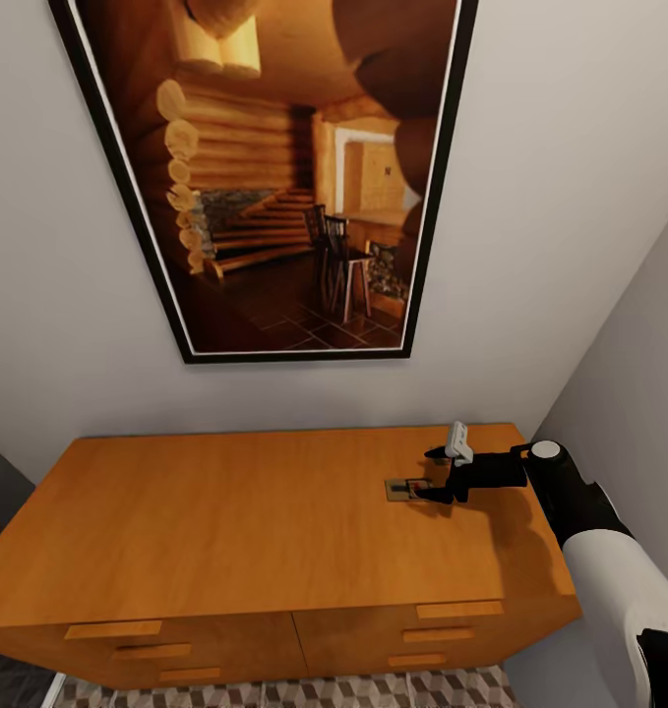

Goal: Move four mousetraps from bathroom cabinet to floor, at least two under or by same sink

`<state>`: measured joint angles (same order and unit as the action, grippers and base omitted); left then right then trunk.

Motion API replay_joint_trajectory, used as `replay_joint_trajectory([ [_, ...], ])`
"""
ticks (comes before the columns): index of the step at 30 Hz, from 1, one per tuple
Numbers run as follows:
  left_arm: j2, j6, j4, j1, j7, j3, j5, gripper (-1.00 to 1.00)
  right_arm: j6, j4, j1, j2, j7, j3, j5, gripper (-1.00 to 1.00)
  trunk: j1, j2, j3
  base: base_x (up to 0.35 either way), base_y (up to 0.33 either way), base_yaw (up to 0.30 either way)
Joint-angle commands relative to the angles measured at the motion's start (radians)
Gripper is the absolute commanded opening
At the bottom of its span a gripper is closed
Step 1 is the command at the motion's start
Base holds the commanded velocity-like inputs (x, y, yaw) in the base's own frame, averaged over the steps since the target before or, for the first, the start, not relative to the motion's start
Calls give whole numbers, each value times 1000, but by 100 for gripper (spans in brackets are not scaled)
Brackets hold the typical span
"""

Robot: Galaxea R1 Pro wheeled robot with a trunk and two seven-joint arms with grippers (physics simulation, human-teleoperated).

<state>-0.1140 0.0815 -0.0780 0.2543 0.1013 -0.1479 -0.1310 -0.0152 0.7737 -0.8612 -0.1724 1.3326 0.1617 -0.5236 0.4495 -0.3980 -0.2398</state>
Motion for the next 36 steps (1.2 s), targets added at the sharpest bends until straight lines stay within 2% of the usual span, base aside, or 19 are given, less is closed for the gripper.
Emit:
replay_joint_trajectory([
  [1, 0, 7, -4, 2, 0, -9, -10, 100, -2, 1, -1, 1, 5, 3, -6, 100, 1, -2, -3, 0, 0, 0],
  [36, 0, 7, -5, 2, 0, -9, -10, 100, -2, 1, -1, 1, 5, 4, -6, 100, 1, -2, -45, 0, 0, 0],
])
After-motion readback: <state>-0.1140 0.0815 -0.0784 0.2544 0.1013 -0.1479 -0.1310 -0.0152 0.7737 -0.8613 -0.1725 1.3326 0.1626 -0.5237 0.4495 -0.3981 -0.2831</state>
